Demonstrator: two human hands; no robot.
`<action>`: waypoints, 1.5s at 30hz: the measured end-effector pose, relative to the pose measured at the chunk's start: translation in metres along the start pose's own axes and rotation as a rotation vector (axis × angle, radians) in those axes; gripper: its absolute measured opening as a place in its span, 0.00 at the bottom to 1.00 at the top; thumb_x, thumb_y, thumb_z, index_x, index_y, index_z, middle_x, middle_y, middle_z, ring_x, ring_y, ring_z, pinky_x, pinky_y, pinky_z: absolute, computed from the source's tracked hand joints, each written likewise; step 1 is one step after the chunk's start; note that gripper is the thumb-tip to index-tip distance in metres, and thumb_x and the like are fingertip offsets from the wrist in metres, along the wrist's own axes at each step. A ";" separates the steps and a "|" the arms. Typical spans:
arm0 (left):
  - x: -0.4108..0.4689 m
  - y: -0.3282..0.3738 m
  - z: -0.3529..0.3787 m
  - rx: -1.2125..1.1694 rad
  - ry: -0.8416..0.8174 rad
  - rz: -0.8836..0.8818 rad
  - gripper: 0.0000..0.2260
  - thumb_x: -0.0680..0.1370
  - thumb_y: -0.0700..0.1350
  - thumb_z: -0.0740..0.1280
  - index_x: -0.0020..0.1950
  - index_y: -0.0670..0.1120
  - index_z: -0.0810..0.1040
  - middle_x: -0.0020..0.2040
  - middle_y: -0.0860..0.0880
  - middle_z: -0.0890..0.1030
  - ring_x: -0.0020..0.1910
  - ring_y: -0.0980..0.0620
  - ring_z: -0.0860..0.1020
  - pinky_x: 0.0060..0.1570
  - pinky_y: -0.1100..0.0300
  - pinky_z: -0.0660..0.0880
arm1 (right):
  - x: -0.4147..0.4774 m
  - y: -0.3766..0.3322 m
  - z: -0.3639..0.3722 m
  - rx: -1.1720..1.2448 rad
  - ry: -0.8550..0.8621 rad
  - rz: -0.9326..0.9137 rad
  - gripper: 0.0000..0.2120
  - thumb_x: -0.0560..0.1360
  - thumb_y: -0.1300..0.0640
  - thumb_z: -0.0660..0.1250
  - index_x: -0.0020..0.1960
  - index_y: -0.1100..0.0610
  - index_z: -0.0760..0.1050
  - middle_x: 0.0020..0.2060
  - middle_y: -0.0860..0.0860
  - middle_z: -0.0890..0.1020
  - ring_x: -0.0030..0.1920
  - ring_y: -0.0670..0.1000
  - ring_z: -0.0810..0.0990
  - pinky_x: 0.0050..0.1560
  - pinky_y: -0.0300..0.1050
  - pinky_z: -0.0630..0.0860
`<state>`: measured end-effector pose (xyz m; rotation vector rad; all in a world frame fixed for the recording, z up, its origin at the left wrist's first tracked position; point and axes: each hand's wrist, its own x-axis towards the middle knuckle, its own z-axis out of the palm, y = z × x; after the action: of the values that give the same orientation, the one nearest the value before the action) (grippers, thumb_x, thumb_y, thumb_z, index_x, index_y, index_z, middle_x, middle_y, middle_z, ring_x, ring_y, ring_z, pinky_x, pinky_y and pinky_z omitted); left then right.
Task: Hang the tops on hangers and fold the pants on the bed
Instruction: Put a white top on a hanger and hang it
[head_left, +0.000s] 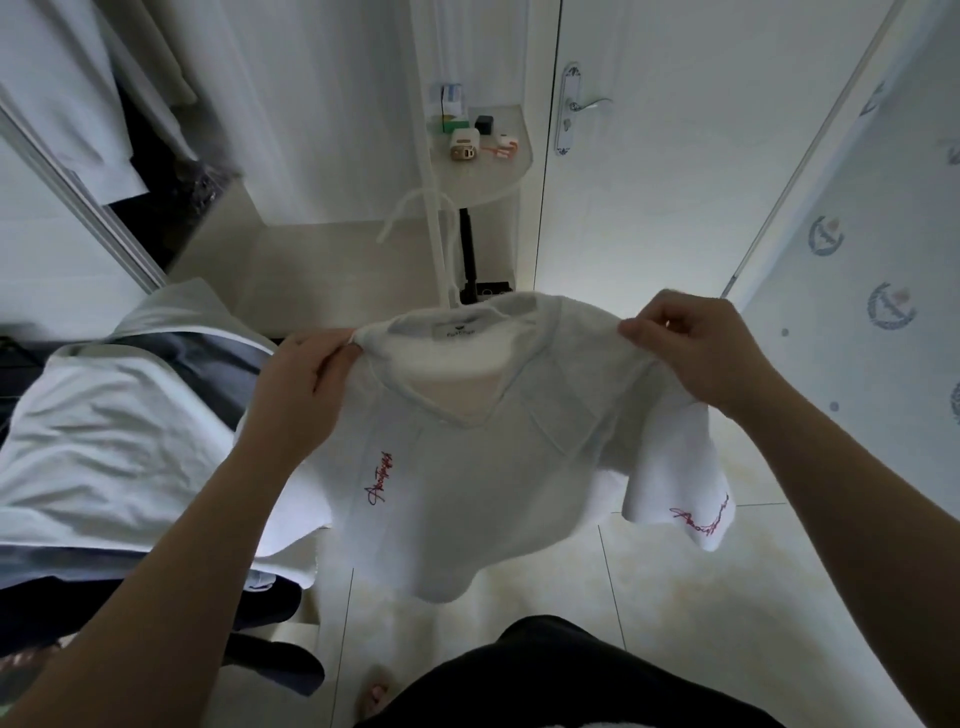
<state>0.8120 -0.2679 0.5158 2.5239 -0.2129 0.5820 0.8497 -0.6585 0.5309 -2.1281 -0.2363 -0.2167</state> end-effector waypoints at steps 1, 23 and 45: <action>0.000 0.004 -0.002 -0.064 0.033 -0.008 0.07 0.83 0.39 0.64 0.51 0.41 0.82 0.40 0.58 0.78 0.45 0.53 0.77 0.46 0.67 0.67 | -0.002 -0.007 0.001 -0.050 -0.030 -0.076 0.07 0.73 0.51 0.76 0.41 0.46 0.78 0.44 0.40 0.80 0.45 0.40 0.77 0.50 0.32 0.70; -0.008 -0.015 0.014 -0.050 0.086 -0.047 0.08 0.85 0.49 0.59 0.57 0.47 0.75 0.46 0.53 0.77 0.42 0.53 0.73 0.42 0.55 0.69 | -0.006 -0.033 -0.022 -0.076 -0.091 -0.145 0.11 0.81 0.55 0.67 0.41 0.49 0.81 0.34 0.47 0.80 0.34 0.40 0.75 0.37 0.29 0.68; 0.010 0.007 -0.007 -0.374 -0.053 -0.032 0.04 0.77 0.54 0.68 0.44 0.61 0.81 0.40 0.62 0.82 0.42 0.62 0.79 0.43 0.72 0.71 | -0.008 -0.044 0.005 0.031 -0.214 -0.126 0.11 0.74 0.41 0.67 0.41 0.46 0.82 0.37 0.57 0.82 0.37 0.51 0.76 0.41 0.43 0.70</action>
<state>0.8161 -0.2704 0.5292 2.1769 -0.2728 0.4185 0.8308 -0.6316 0.5615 -2.1080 -0.4969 -0.0577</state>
